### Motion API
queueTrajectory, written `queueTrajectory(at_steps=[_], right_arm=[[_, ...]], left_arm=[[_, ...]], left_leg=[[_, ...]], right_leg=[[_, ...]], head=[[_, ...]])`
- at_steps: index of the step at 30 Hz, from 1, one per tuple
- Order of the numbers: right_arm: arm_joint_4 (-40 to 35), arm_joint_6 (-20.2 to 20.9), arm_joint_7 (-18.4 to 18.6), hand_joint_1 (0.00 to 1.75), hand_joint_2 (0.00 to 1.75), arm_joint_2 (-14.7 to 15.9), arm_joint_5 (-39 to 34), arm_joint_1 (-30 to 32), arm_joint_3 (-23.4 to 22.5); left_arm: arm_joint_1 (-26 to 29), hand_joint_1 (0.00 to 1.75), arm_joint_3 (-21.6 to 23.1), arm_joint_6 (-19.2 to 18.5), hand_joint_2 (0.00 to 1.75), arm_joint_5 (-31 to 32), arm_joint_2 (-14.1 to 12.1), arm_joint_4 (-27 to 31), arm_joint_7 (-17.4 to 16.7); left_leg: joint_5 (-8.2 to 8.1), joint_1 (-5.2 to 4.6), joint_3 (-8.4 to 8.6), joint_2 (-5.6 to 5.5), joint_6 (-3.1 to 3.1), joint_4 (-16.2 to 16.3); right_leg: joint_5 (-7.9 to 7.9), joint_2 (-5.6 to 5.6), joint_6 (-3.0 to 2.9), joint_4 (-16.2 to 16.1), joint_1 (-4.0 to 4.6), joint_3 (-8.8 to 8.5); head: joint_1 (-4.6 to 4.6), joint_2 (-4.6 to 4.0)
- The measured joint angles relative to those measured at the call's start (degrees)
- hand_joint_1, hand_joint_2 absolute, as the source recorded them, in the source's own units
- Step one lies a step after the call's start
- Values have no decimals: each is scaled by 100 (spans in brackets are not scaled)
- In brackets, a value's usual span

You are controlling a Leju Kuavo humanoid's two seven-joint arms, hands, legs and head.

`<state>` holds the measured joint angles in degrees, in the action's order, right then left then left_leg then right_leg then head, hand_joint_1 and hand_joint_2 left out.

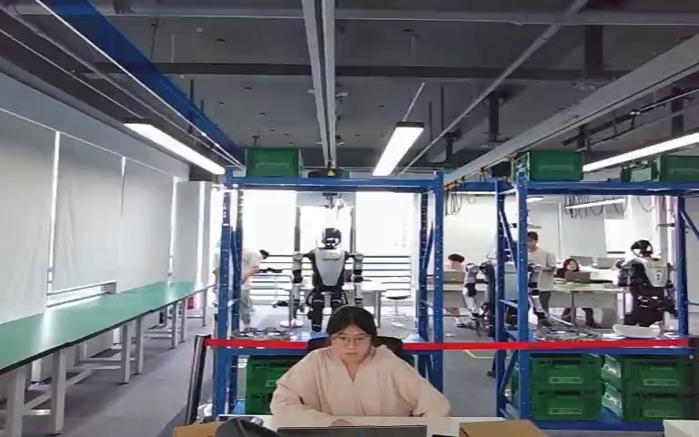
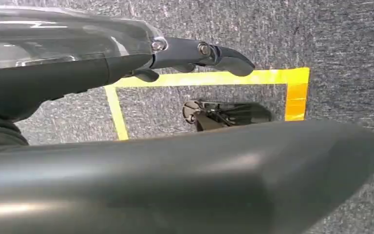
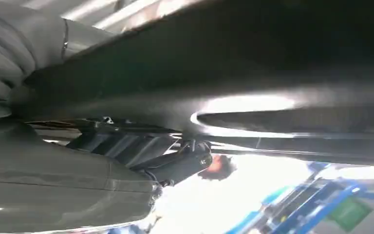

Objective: Take the parts from the cabinet and place them on the table.

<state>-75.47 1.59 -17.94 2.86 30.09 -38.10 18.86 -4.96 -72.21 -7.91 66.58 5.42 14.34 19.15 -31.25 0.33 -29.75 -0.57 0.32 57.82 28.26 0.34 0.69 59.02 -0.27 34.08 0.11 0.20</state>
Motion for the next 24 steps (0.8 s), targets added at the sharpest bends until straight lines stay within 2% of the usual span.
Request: queueTrajectory(at_steps=[5, 8, 11, 16, 24], right_arm=[[735, -807, 807, 175, 175, -2, 2176, -453, 13], [1202, -1044, 1143, 175, 175, 31, 3196, -674, 9], [1572, -1195, 1322, 175, 175, 102, 4059, -801, 0], [1927, -1289, 1381, 175, 175, 208, 4567, -739, -52], [2380, -1225, 1116, 175, 175, 337, 4442, -588, -153]], left_arm=[[-15, 0, 61, -4, 0, 72, 0, -2, 26], [-14, 0, 94, -4, 0, 74, 0, -2, 50], [-17, 0, 116, -9, 0, 74, 0, -2, 87], [-8, 0, 125, -68, 0, 63, 0, -2, 188], [0, 0, 125, -68, 0, 63, 0, -7, 223]], left_leg=[[-1, 0, -4, 0, 0, 0], [-1, 0, -5, 0, 0, 0], [-1, 0, -4, -1, 0, 1], [-1, 0, -7, -1, 0, 1], [-2, 0, -13, -1, 0, 1]], right_leg=[[0, 0, 0, -1, 0, 7], [0, -1, 0, -1, 0, 8], [0, -2, 0, -1, 0, 7], [0, -4, 0, -1, 0, 11], [0, -5, 0, -2, 0, 16]], head=[[0, 0], [0, 0], [0, 0], [0, 0], [0, 0]])
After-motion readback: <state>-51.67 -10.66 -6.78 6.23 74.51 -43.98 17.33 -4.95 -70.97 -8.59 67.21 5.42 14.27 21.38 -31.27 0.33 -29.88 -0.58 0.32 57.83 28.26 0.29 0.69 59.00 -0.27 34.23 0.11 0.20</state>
